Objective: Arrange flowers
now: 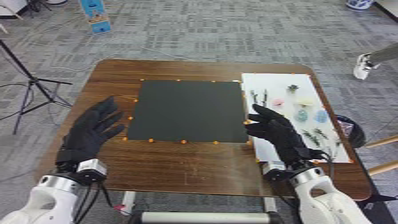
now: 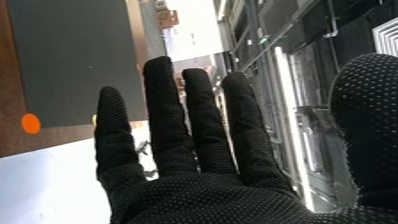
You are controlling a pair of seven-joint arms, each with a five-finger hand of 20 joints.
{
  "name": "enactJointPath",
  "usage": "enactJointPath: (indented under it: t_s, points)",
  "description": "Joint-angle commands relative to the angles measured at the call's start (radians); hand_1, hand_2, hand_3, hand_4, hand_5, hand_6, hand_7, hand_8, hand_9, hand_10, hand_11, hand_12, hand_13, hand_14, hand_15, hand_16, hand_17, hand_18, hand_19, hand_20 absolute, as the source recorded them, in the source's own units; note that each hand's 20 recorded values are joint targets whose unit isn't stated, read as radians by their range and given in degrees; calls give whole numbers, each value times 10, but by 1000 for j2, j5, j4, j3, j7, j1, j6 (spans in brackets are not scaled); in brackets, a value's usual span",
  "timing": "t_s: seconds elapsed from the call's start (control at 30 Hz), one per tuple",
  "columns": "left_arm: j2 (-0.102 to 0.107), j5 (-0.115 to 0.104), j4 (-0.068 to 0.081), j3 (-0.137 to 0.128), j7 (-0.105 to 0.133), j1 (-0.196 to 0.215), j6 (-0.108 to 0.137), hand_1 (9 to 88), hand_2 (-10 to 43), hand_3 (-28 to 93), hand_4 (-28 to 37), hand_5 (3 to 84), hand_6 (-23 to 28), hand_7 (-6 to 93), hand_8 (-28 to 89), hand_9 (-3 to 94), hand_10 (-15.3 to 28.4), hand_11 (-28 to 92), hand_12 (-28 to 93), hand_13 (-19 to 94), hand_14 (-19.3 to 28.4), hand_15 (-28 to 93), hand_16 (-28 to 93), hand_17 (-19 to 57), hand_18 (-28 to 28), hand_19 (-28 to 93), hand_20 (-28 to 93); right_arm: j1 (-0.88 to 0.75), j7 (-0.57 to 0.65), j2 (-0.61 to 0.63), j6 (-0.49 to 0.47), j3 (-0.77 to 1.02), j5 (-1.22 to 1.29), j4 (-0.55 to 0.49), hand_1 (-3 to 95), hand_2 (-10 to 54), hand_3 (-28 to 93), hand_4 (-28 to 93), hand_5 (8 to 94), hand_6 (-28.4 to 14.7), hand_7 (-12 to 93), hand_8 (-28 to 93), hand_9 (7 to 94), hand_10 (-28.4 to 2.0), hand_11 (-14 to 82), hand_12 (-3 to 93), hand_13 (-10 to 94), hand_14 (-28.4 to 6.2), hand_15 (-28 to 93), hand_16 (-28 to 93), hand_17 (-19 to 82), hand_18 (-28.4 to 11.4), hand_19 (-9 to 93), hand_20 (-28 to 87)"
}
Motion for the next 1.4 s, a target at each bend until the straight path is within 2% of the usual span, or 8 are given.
enactJointPath:
  t_s: [0.03, 0.13, 0.37, 0.53, 0.77, 0.93, 1.13, 1.4]
  points:
    - [-1, 5, -6, 1, 8, 10, 20, 301, -95, 666, -283, 267, 11, 220, -109, 242, 94, 194, 166, 212, 118, 244, 22, -91, 227, 434, 76, -5, -12, 2, -21, -6, 185, 9, 193, -95, 833, -255, 393, -26, 183, -107, 441, -112, 136, 209, 379, -117, 333, 186, 69, -225, 470, 217]
    - [-18, -14, -16, -9, 8, 39, 27, 301, -95, 666, -283, 274, 12, 223, -109, 249, 95, 198, 166, 217, 117, 249, 23, -92, 219, 438, 77, -5, -31, -15, -40, -14, 257, 12, 188, -95, 825, -258, 398, -28, 181, -106, 444, -113, 136, 209, 378, -118, 332, 185, 68, -225, 469, 216]
    - [21, -6, -21, -20, 27, 21, 42, 302, -95, 660, -283, 276, 13, 217, -110, 250, 96, 197, 162, 214, 115, 246, 20, -93, 213, 436, 77, -15, -47, 29, -11, 25, 234, 4, 179, -95, 824, -261, 383, -24, 170, -104, 410, -109, 96, 200, 327, -113, 254, 179, 67, -214, 431, 192]
    - [-1, -58, -42, -52, 11, 92, 21, 302, -95, 630, -283, 276, 13, 209, -109, 246, 97, 185, 157, 202, 115, 230, 20, -94, 212, 432, 77, -3, -26, 42, -75, 50, 157, 5, 179, -95, 819, -258, 358, -22, 142, -101, 377, -113, 59, 196, 282, -109, 173, 226, 48, -211, 407, 179]
    - [18, -32, -33, -79, 3, 53, -35, 288, -95, 618, -283, 243, 1, 175, -95, 210, 87, 130, 168, 175, 115, 157, 42, -105, 223, 412, 70, 42, -67, 110, 2, 23, 187, 12, 177, -95, 810, -254, 357, -25, 144, -91, 383, -120, 75, 214, 303, -115, 193, 260, 50, -222, 448, 208]
    - [-9, -34, -49, -77, 11, 102, 6, 279, -95, 631, -283, 236, -3, 165, -91, 206, 82, 94, 163, 173, 116, 108, 50, -105, 230, 407, 64, 144, -93, 190, 82, -41, 106, 16, 187, -95, 809, -263, 387, -28, 170, -100, 416, -124, 109, 214, 338, -118, 283, 226, 81, -224, 517, 265]
    - [7, -21, -39, -62, 27, 73, 14, 281, -95, 639, -283, 248, 5, 170, -90, 220, 88, 118, 174, 185, 116, 138, 62, -103, 212, 410, 68, 262, 310, 353, 355, -126, -500, -67, 295, -87, 827, -268, 489, -18, 265, -138, 553, -126, 265, 219, 460, -108, 619, 196, 189, -199, 737, 397]
    - [-1, -63, -44, -62, 50, 92, 34, 280, -95, 644, -283, 257, 9, 179, -92, 225, 93, 129, 173, 190, 116, 155, 58, -102, 209, 408, 73, 164, 593, 500, 314, -107, -947, -157, 398, -95, 752, -282, 642, 7, 413, 58, 729, -106, 417, 291, 618, -100, 743, 275, 319, -190, 899, 480]
